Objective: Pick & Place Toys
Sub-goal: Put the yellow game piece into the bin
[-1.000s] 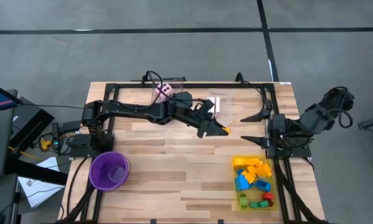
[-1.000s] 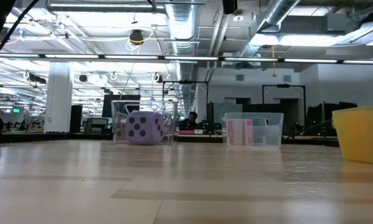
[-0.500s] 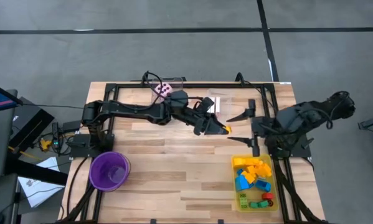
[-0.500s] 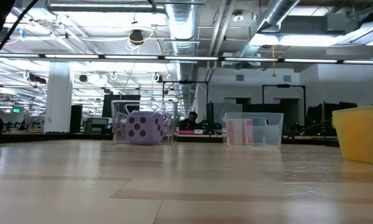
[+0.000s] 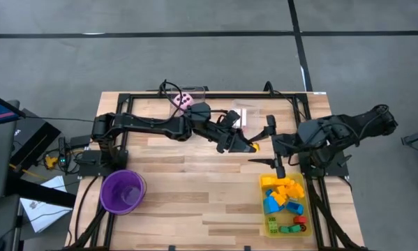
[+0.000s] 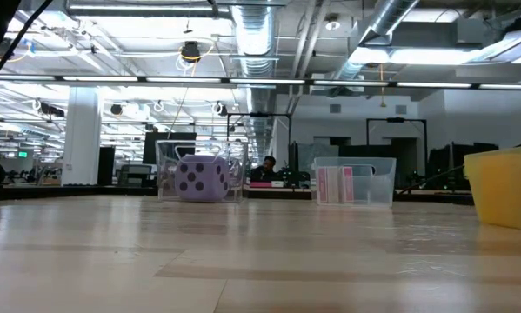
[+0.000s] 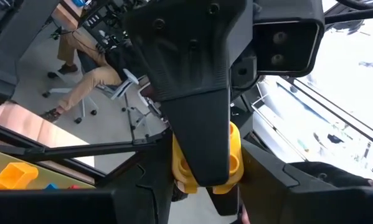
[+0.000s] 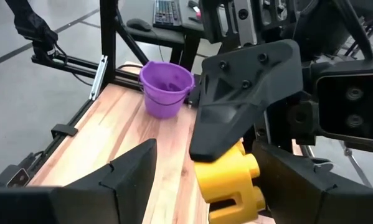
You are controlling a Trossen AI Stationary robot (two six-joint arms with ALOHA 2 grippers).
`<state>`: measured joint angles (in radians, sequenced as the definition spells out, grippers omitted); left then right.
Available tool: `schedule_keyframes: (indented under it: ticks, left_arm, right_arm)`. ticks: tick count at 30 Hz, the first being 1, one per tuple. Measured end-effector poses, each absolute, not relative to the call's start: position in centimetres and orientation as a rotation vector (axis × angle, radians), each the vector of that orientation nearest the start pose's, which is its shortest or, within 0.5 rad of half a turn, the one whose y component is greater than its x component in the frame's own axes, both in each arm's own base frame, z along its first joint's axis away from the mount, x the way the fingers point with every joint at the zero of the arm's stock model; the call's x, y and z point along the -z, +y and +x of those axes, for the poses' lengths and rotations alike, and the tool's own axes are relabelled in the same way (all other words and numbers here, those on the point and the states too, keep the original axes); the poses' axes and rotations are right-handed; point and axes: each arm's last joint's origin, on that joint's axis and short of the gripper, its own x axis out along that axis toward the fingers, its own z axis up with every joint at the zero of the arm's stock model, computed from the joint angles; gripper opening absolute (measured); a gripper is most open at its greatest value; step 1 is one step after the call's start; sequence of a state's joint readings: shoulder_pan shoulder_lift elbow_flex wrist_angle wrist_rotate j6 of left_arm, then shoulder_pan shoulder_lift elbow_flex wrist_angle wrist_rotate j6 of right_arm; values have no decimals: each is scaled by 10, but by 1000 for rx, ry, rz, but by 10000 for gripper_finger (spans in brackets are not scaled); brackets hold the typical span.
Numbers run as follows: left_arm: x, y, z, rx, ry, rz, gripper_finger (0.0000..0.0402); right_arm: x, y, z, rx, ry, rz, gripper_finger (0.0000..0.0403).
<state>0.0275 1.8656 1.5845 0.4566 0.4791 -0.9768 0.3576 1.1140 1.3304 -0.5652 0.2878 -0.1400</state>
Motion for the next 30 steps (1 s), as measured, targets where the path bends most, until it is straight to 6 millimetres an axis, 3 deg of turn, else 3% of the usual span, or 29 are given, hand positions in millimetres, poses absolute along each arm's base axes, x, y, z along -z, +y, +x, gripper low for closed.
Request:
schedule_keyframes:
  ticks: [10,21,30]
  left_arm:
    - [-362,-1,441,500,65,-912,138]
    - [-361,-2,441,507,81,-937,139]
    - [-361,-1,441,499,60,-898,163]
  right_arm:
    - [-419,69,208,-91,327,-250,231]
    - [-419,69,209,-89,328,-285,90]
    - [-419,68,208,-68,331,-264,86]
